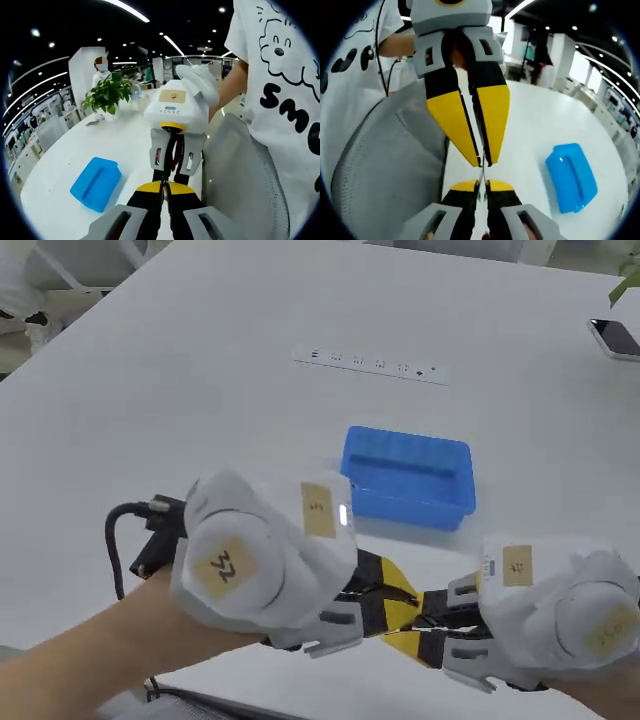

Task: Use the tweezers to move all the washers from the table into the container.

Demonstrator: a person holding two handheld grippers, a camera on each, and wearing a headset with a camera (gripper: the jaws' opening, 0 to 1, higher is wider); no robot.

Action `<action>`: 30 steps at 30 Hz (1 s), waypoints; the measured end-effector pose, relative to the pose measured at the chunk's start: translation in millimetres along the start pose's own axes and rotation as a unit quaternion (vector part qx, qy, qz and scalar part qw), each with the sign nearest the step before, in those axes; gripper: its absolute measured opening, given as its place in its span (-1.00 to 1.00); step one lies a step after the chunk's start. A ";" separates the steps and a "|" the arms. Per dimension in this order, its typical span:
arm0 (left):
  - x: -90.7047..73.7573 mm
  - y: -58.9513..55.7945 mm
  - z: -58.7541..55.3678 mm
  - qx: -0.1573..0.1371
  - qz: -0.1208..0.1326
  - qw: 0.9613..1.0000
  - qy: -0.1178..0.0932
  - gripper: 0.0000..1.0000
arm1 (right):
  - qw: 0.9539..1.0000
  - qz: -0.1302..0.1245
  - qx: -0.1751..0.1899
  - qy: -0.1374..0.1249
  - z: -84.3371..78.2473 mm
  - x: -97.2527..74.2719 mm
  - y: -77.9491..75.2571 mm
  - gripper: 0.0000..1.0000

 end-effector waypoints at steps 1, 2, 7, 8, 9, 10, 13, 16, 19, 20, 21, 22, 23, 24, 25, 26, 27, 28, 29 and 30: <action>0.9 1.9 -1.2 0.006 0.002 1.000 0.006 -1.00 | 1.000 -0.001 -0.006 0.004 -1.4 0.7 -1.4 -0.94; 1.4 3.1 -1.7 0.013 -0.002 1.000 0.011 -1.00 | 1.000 -0.002 -0.011 0.006 -2.2 0.9 -2.8 -0.94; 5.5 18.7 -8.0 0.030 0.003 0.999 0.038 -1.00 | 0.999 -0.019 -0.022 0.024 -9.3 4.5 -16.9 -0.92; 6.6 21.6 -9.9 0.031 0.001 0.999 0.043 -1.00 | 0.999 -0.022 -0.023 0.028 -11.0 5.4 -19.6 -0.92; 7.4 24.8 -12.0 0.031 0.001 0.998 0.052 -1.00 | 0.999 -0.027 -0.023 0.032 -12.4 6.3 -22.2 -0.92; 8.1 29.9 -15.6 0.034 0.006 0.997 0.069 -1.00 | 0.998 -0.033 -0.023 0.038 -14.3 7.7 -25.7 -0.91; 12.1 38.5 -25.3 0.039 0.004 0.995 0.093 -1.00 | 0.998 -0.050 -0.011 0.048 -18.6 12.2 -33.7 -0.90; 17.5 51.2 -44.6 0.042 -0.001 0.991 0.123 -1.00 | 0.997 -0.058 0.013 0.055 -24.3 23.9 -38.7 -0.89; 23.0 58.8 -56.7 0.034 -0.008 0.990 0.135 -1.00 | 0.996 -0.062 0.024 0.059 -30.4 35.2 -37.1 -0.89; 24.5 60.2 -59.5 0.036 -0.010 0.990 0.139 -1.00 | 0.996 -0.059 0.032 0.063 -32.9 39.0 -35.8 -0.89; 27.0 62.3 -63.5 0.037 -0.017 0.988 0.146 -1.00 | 0.995 -0.057 0.042 0.066 -34.9 41.1 -34.6 -0.89; 28.9 63.2 -66.2 0.037 -0.025 0.988 0.147 -1.00 | 0.994 -0.064 0.055 0.070 -37.7 43.9 -34.0 -0.89; 31.2 65.1 -70.8 0.037 -0.033 0.988 0.146 -1.00 | 0.994 -0.060 0.054 0.071 -39.6 45.7 -33.5 -0.88; 32.6 66.8 -74.1 0.033 -0.038 0.988 0.146 -1.00 | 0.994 -0.059 0.056 0.072 -40.4 46.4 -32.9 -0.88; 34.3 68.6 -78.0 0.021 -0.042 0.988 0.146 -1.00 | 0.993 -0.064 0.064 0.073 -42.2 47.6 -32.2 -0.87; 35.4 70.2 -80.9 0.013 -0.045 0.988 0.149 -1.00 | 0.993 -0.066 0.067 0.072 -43.6 48.5 -31.9 -0.87; 37.2 72.5 -84.3 0.011 -0.046 0.987 0.153 -1.00 | 0.993 -0.066 0.070 0.072 -44.1 49.3 -32.2 -0.86; 38.3 73.2 -86.3 0.010 -0.047 0.987 0.155 -1.00 | 0.993 -0.067 0.072 0.072 -44.5 49.8 -32.4 -0.86; 40.0 74.2 -88.9 0.005 -0.049 0.986 0.159 -1.00 | 0.992 -0.066 0.081 0.074 -46.5 52.0 -33.2 -0.85; 41.1 74.3 -90.2 0.003 -0.050 0.986 0.160 -1.00 | 0.991 -0.068 0.092 0.075 -47.8 53.3 -33.0 -0.84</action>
Point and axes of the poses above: the centre of the closed fingertips' face, and the gripper's own axes: x roughly forward along the fingers, y roughly to its left, z roughly out of its top, the point moved 10 cm from there along -x, roughly backward along the fingers, and after that the axes turned 14 degrees about -z, right-handed, at the moved point
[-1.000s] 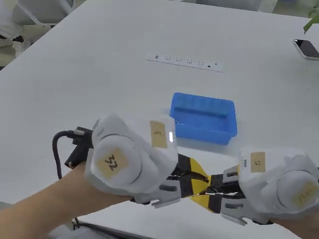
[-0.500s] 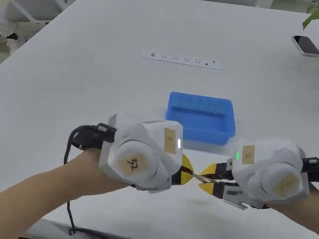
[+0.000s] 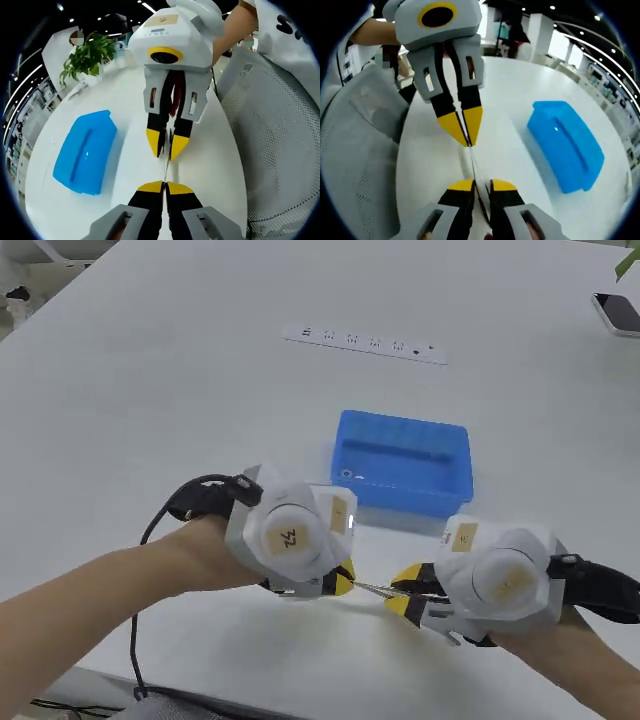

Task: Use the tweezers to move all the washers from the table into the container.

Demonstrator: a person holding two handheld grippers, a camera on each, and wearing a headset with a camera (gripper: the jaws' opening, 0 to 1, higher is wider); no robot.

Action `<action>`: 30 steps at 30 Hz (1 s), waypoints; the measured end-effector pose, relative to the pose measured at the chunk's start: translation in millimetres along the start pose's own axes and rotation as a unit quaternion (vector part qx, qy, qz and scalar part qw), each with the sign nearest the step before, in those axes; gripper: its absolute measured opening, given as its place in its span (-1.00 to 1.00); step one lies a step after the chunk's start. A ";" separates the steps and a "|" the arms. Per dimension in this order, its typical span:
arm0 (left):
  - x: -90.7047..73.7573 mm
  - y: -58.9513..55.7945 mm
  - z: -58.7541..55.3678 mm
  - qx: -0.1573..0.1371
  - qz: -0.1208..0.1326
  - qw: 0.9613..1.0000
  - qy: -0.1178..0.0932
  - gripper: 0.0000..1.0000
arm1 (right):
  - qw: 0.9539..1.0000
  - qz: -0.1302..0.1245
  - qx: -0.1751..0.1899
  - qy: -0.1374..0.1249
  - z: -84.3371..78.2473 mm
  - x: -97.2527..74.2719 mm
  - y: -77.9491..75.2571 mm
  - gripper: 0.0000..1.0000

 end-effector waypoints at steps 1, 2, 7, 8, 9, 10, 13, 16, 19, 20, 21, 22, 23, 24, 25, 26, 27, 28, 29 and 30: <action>1.4 0.5 -1.0 -0.001 0.000 1.000 0.002 -1.00 | 1.000 -0.001 0.001 0.000 -0.5 0.7 -0.1 -0.84; 2.9 0.6 -2.2 -0.002 -0.002 1.000 0.005 -1.00 | 1.000 -0.003 0.000 -0.002 -1.2 1.0 0.9 -0.83; 10.9 3.1 -11.0 -0.007 -0.006 1.000 0.022 -1.00 | 1.000 -0.011 0.004 -0.003 -1.4 1.2 0.4 -0.76; 13.0 3.9 -13.6 -0.011 -0.008 1.000 0.024 -1.00 | 1.000 -0.013 0.006 -0.003 -1.5 0.1 -0.2 -0.74; 11.4 2.4 -17.2 -0.021 -0.009 1.000 0.019 -1.00 | 1.000 -0.014 0.009 -0.004 -1.4 -3.0 -0.9 -0.71; 10.7 3.8 -16.7 -0.024 0.000 1.000 0.007 -1.00 | 1.000 -0.014 0.012 -0.004 -1.0 -5.5 -1.0 -0.69; 9.5 4.0 -16.1 -0.015 -0.002 1.000 0.014 -1.00 | 0.999 -0.027 0.030 -0.016 1.5 -21.2 -1.4 -0.66; 10.1 3.7 -13.9 -0.014 0.000 1.000 0.016 -1.00 | 0.996 -0.046 0.069 -0.035 3.2 -43.2 -1.0 -0.62; 9.1 5.4 -11.8 -0.031 0.015 0.999 0.016 -0.94 | 0.988 -0.072 0.128 -0.052 0.5 -71.1 -0.1 -0.57; 9.6 7.5 -11.5 -0.030 0.015 0.999 0.015 -0.86 | 0.985 -0.077 0.146 -0.055 -1.0 -78.1 0.7 -0.56; 9.5 7.9 -11.5 -0.036 0.018 0.999 0.009 -0.76 | 0.981 -0.083 0.166 -0.060 -2.6 -84.0 1.4 -0.54; 9.7 6.5 -12.0 -0.056 0.020 0.998 -0.002 -0.65 | 0.975 -0.093 0.192 -0.067 -5.9 -91.9 3.2 -0.54; 9.2 5.1 -13.0 -0.063 0.021 0.998 -0.002 -0.62 | 0.970 -0.098 0.210 -0.068 -7.8 -96.9 5.5 -0.52; 7.5 3.3 -13.6 -0.069 0.033 0.997 -0.008 -0.59 | 0.963 -0.105 0.237 -0.072 -10.6 -103.2 9.4 -0.49; 5.1 1.1 -13.2 -0.082 0.044 0.995 -0.025 -0.52 | 0.959 -0.108 0.253 -0.076 -11.9 -107.0 12.1 -0.43; 2.9 -2.2 -12.4 -0.098 0.047 0.993 -0.042 -0.48 | 0.952 -0.117 0.270 -0.081 -14.2 -112.1 14.8 -0.40; -2.6 -5.8 -10.6 -0.127 0.056 0.988 -0.070 -0.43 | 0.948 -0.123 0.280 -0.084 -15.3 -115.4 16.6 -0.36; -6.8 -8.3 -9.2 -0.143 0.065 0.984 -0.087 -0.34 | 0.942 -0.132 0.296 -0.085 -17.3 -119.2 17.3 -0.30; -13.8 -12.3 -7.5 -0.164 0.076 0.978 -0.106 -0.28 | 0.939 -0.134 0.306 -0.086 -18.1 -120.8 17.7 -0.25; -19.0 -15.5 -6.4 -0.170 0.090 0.974 -0.120 -0.18 | 0.936 -0.131 0.315 -0.086 -19.4 -123.4 17.2 -0.20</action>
Point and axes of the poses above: the centre of the closed fingertips' face, and the gripper's own axes: x roughly forward along the fingers, y roughly to its left, z roughly out of its top, the point moved 10 cm from there along -x, roughly backward along the fingers, and after that the axes turned 14 degrees about -z, right-handed, at the moved point
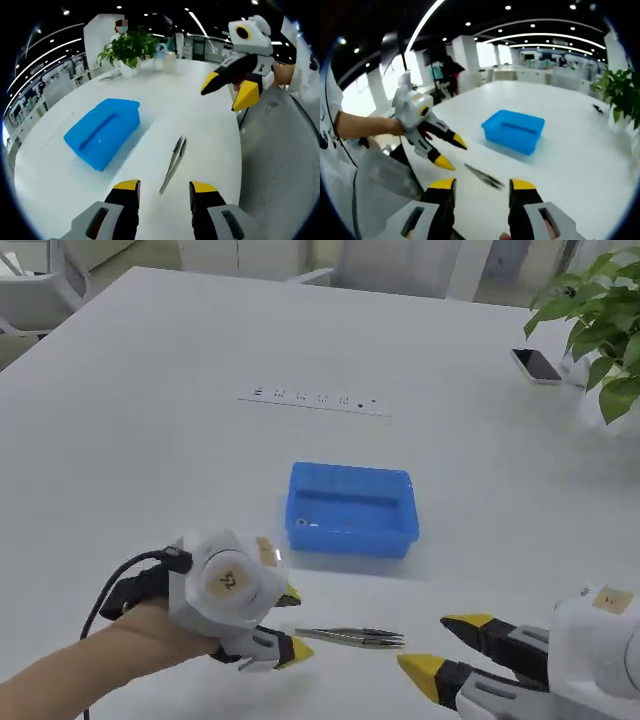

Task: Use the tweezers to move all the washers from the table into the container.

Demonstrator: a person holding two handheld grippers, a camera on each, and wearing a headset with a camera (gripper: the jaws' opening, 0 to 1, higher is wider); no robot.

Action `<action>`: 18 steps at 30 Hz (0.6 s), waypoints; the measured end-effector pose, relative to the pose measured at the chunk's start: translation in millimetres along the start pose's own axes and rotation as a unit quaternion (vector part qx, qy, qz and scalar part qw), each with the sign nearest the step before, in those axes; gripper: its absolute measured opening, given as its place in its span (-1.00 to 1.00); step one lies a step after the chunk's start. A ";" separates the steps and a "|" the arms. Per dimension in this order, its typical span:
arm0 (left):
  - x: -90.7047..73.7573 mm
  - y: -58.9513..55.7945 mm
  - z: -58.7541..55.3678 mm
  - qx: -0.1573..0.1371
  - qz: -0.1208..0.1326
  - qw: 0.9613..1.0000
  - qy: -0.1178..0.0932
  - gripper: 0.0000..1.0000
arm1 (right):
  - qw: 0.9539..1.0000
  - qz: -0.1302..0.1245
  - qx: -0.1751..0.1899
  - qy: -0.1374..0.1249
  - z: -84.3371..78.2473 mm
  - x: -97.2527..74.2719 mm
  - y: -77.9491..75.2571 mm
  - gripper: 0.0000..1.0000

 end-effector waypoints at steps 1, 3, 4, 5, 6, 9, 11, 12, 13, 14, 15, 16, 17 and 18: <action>-8.4 -4.0 2.0 -0.009 0.017 0.999 -0.026 -0.13 | 1.000 -0.001 0.006 -0.003 0.6 -1.6 -1.0 -0.19; -21.4 -12.7 2.7 -0.043 0.031 0.997 -0.057 0.03 | 1.000 -0.016 0.006 -0.018 2.7 -5.3 -5.6 -0.15; -26.9 -16.5 2.9 -0.051 0.039 0.996 -0.066 0.13 | 1.000 -0.018 0.005 -0.019 3.3 -6.6 -6.7 -0.13; -32.4 -18.9 3.9 -0.053 0.050 0.994 -0.075 0.22 | 1.000 -0.023 0.002 -0.020 4.6 -8.1 -7.6 -0.11; -41.1 -23.8 4.8 -0.060 0.064 0.993 -0.083 0.32 | 0.999 -0.030 -0.002 -0.023 5.5 -9.4 -8.6 -0.06; -60.2 -33.8 10.0 -0.066 0.099 0.987 -0.107 0.52 | 0.999 -0.038 -0.009 -0.028 8.3 -13.6 -9.4 0.05; -69.6 -41.0 12.1 -0.075 0.107 0.985 -0.112 0.63 | 0.998 -0.045 -0.012 -0.031 9.9 -18.0 -9.6 0.13; -75.4 -44.8 12.5 -0.089 0.126 0.981 -0.117 0.72 | 0.998 -0.049 -0.011 -0.034 10.2 -19.9 -10.0 0.16; -78.3 -47.3 12.6 -0.089 0.130 0.980 -0.121 0.79 | 0.998 -0.055 -0.008 -0.039 10.6 -22.9 -11.0 0.19; -82.8 -51.6 11.7 -0.098 0.141 0.977 -0.125 0.86 | 0.997 -0.058 -0.005 -0.042 10.9 -24.7 -11.8 0.23; -85.9 -53.5 10.6 -0.107 0.152 0.974 -0.129 0.93 | 0.997 -0.062 0.001 -0.047 10.8 -27.0 -13.7 0.26; -88.5 -55.6 9.3 -0.112 0.161 0.971 -0.134 0.98 | 0.997 -0.064 0.005 -0.048 10.6 -28.2 -14.7 0.28; -92.4 -58.4 7.3 -0.116 0.174 0.968 -0.137 0.98 | 0.996 -0.069 0.010 -0.049 10.2 -29.8 -16.5 0.31; -93.7 -59.6 6.5 -0.119 0.181 0.966 -0.139 0.98 | 0.996 -0.073 0.013 -0.049 9.9 -30.6 -17.2 0.38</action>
Point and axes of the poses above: the centre of the closed fingertips' face, and the gripper's own axes: x roughly forward along the fingers, y roughly to its left, z roughly out of its top, the point moved 10 cm from there along -x, roughly backward along the fingers, and after that the axes turned 14 degrees about -z, right-handed, at the moved point
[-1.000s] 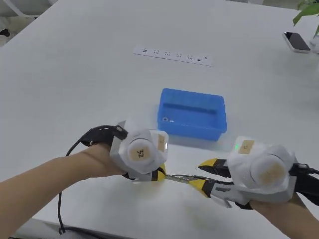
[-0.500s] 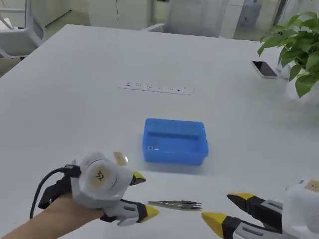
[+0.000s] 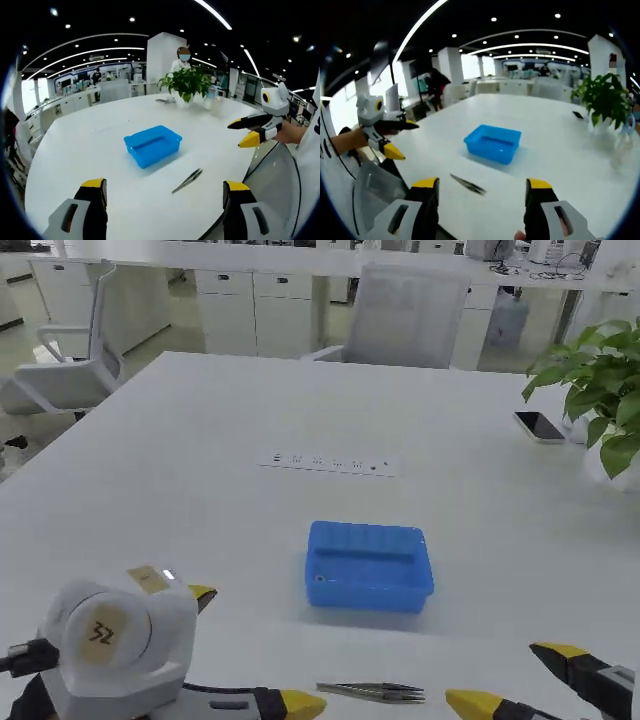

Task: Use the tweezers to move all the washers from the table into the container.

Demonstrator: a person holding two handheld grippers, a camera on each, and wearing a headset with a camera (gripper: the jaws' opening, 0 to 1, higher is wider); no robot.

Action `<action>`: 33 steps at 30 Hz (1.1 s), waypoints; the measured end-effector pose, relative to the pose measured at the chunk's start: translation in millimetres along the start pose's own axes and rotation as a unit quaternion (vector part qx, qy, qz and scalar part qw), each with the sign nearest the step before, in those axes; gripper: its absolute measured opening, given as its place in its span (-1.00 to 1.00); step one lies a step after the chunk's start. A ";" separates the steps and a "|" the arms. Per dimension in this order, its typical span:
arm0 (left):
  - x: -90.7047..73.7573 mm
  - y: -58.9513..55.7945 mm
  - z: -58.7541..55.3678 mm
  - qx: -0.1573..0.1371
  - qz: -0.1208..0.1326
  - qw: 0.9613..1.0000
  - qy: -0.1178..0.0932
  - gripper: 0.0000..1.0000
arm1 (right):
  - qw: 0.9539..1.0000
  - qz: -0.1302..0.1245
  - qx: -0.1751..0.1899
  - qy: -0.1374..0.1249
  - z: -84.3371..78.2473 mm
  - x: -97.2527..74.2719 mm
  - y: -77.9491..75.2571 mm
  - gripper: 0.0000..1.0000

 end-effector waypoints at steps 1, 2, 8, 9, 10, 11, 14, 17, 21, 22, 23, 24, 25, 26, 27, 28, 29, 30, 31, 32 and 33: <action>-4.2 -0.8 -0.7 -0.001 0.012 1.000 -0.011 0.98 | 1.000 -0.003 0.002 0.003 -0.6 -0.1 -0.7 0.43; -6.4 -1.9 -1.8 -0.006 0.016 1.000 -0.016 0.98 | 1.000 -0.004 0.002 0.004 -1.3 -0.3 -1.2 0.47; -14.6 -3.6 -3.6 -0.029 0.045 0.998 -0.022 0.98 | 1.000 -0.021 -0.002 0.023 -5.8 0.7 -3.1 0.73; -15.2 -4.0 -3.4 -0.032 0.048 0.998 -0.020 0.98 | 0.999 -0.023 -0.003 0.022 -5.7 0.6 -2.7 0.75; -15.5 -4.2 -3.1 -0.035 0.048 0.998 -0.020 0.98 | 0.999 -0.024 -0.003 0.022 -5.8 0.2 -2.2 0.77; -16.0 -4.8 -3.2 -0.038 0.050 0.998 -0.021 0.98 | 0.999 -0.025 -0.002 0.022 -5.8 -0.2 -1.9 0.79; -15.7 -7.8 -3.8 -0.037 0.046 0.998 -0.019 0.98 | 0.999 -0.031 -0.004 0.022 -6.4 -0.6 -2.3 0.85; -15.2 -10.1 -4.8 -0.033 0.048 0.998 -0.016 0.98 | 0.999 -0.031 -0.002 0.024 -7.6 -1.2 -2.4 0.89; -15.5 -10.9 -4.8 -0.032 0.045 0.998 -0.013 0.98 | 0.999 -0.035 0.005 0.020 -8.0 -3.4 -4.1 0.92; -15.7 -10.7 -4.5 -0.030 0.046 0.998 -0.014 0.98 | 0.999 -0.035 0.007 0.020 -8.0 -3.7 -4.5 0.93; -15.9 -10.8 -4.2 -0.030 0.046 0.998 -0.014 0.98 | 0.999 -0.036 0.009 0.019 -8.3 -4.3 -5.1 0.93; -16.3 -10.9 -3.8 -0.030 0.047 0.998 -0.015 0.98 | 0.999 -0.036 0.010 0.019 -8.5 -4.7 -5.2 0.93; -16.5 -11.2 -3.5 -0.030 0.046 0.998 -0.016 0.98 | 0.999 -0.037 0.010 0.019 -8.6 -5.1 -5.3 0.92; -16.8 -11.7 -3.0 -0.031 0.045 0.998 -0.018 0.98 | 0.999 -0.038 0.010 0.020 -9.0 -5.7 -5.4 0.92; -17.0 -12.1 -2.7 -0.031 0.045 0.998 -0.019 0.98 | 0.999 -0.039 0.009 0.020 -9.1 -6.3 -5.3 0.92; -17.2 -12.4 -2.4 -0.031 0.045 0.998 -0.020 0.98 | 0.999 -0.039 0.008 0.020 -9.3 -6.7 -5.5 0.92; -17.3 -13.0 -1.9 -0.029 0.044 0.998 -0.021 0.98 | 0.999 -0.040 0.008 0.019 -9.3 -7.0 -5.9 0.92; -17.3 -13.1 -1.6 -0.029 0.044 0.998 -0.021 0.98 | 0.999 -0.040 0.008 0.019 -9.3 -7.1 -6.1 0.91; -17.4 -13.4 -1.3 -0.028 0.044 0.998 -0.021 0.98 | 0.999 -0.040 0.008 0.019 -9.3 -7.2 -6.3 0.91; -17.4 -13.5 -1.1 -0.026 0.044 0.998 -0.021 0.98 | 0.999 -0.040 0.008 0.019 -9.3 -7.2 -6.3 0.91; -17.4 -13.6 -1.2 -0.026 0.044 0.999 -0.019 0.98 | 0.999 -0.040 0.007 0.019 -9.2 -7.1 -6.2 0.91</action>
Point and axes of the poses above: the centre of the closed fingertips' face, and the gripper's own axes: x roughly forward along the fingers, y roughly to its left, z roughly out of its top, the point moved 10 cm from there along -x, roughly backward along the fingers, and after that the axes turned 14 degrees about -z, right-handed, at the moved point
